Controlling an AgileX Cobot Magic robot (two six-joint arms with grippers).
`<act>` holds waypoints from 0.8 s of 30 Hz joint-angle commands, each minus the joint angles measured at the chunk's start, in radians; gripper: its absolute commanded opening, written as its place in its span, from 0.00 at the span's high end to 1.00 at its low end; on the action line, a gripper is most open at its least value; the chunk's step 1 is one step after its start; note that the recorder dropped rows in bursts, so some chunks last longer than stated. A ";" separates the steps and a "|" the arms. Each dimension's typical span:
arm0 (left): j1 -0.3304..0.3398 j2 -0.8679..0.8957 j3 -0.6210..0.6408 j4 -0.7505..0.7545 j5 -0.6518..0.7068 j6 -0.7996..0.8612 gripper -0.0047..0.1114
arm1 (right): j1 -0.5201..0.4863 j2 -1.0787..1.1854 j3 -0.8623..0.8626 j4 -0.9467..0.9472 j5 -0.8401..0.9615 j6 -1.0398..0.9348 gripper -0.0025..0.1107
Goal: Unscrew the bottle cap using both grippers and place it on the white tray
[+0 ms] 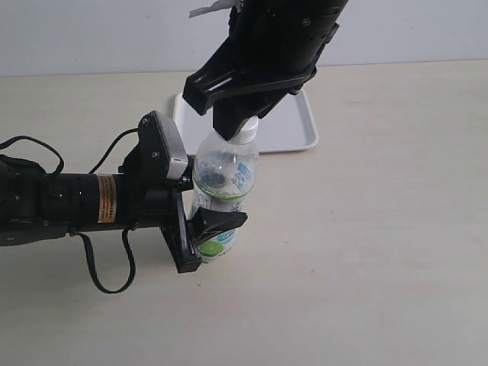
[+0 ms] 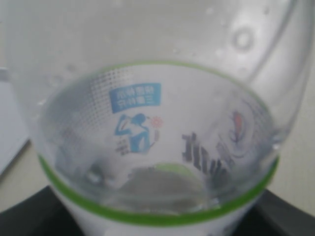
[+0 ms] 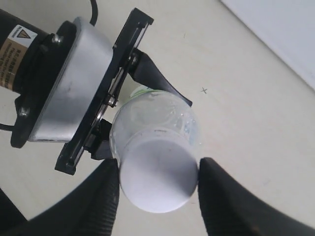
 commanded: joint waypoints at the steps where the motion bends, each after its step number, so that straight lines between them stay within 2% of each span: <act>1: -0.006 -0.008 -0.002 -0.002 0.034 0.008 0.96 | 0.003 0.022 -0.006 0.008 -0.008 -0.009 0.56; 24: -0.006 -0.008 -0.002 -0.001 0.038 0.008 0.96 | 0.003 0.007 -0.006 0.010 0.008 -0.009 0.54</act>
